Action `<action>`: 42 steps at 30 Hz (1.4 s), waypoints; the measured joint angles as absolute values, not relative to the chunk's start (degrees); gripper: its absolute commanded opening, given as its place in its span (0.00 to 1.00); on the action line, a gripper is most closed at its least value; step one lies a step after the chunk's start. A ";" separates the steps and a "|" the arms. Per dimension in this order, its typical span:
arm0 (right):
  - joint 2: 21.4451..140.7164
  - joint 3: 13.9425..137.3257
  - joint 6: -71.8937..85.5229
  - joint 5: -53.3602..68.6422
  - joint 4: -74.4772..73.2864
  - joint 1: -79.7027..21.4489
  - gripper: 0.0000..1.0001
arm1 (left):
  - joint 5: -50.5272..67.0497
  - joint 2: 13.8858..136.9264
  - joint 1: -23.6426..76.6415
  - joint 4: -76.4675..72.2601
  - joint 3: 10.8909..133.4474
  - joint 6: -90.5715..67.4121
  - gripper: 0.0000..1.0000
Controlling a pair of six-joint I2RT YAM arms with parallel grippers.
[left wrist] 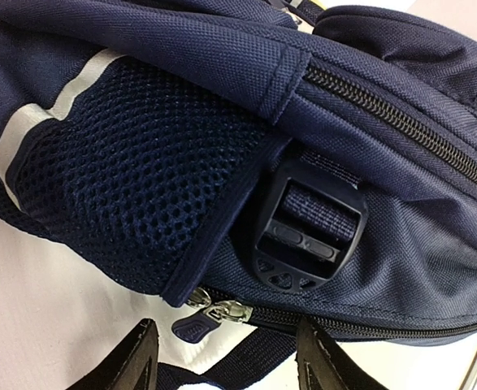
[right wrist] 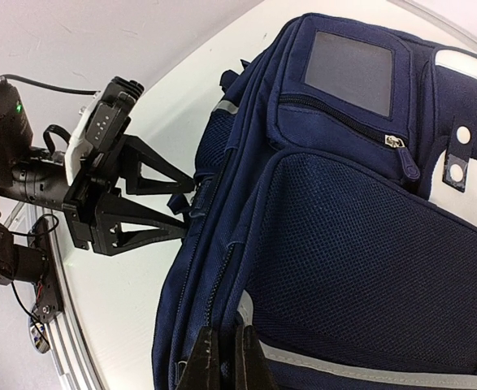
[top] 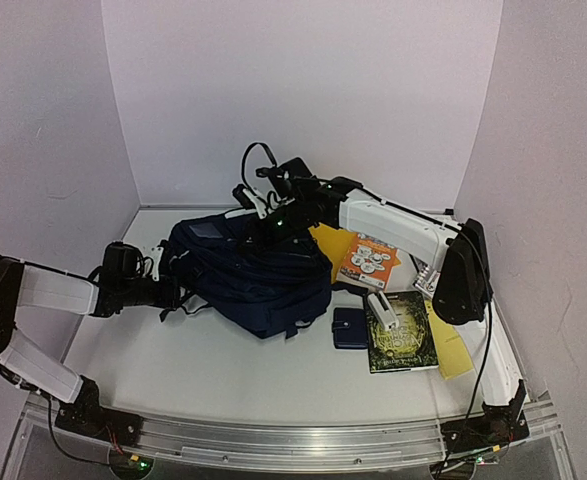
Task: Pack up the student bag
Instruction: Adjust the student bag at the center of the board.
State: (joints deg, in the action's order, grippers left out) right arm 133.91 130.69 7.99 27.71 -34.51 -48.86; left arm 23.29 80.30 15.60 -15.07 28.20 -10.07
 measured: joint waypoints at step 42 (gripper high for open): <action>133.45 132.30 8.30 29.09 -35.00 -45.29 0.00 | 26.91 87.60 16.19 -10.51 35.89 -7.67 0.40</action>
State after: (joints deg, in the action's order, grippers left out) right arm 133.45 132.30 8.30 29.09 -35.00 -45.29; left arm 26.91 87.60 16.19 -10.51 35.89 -7.67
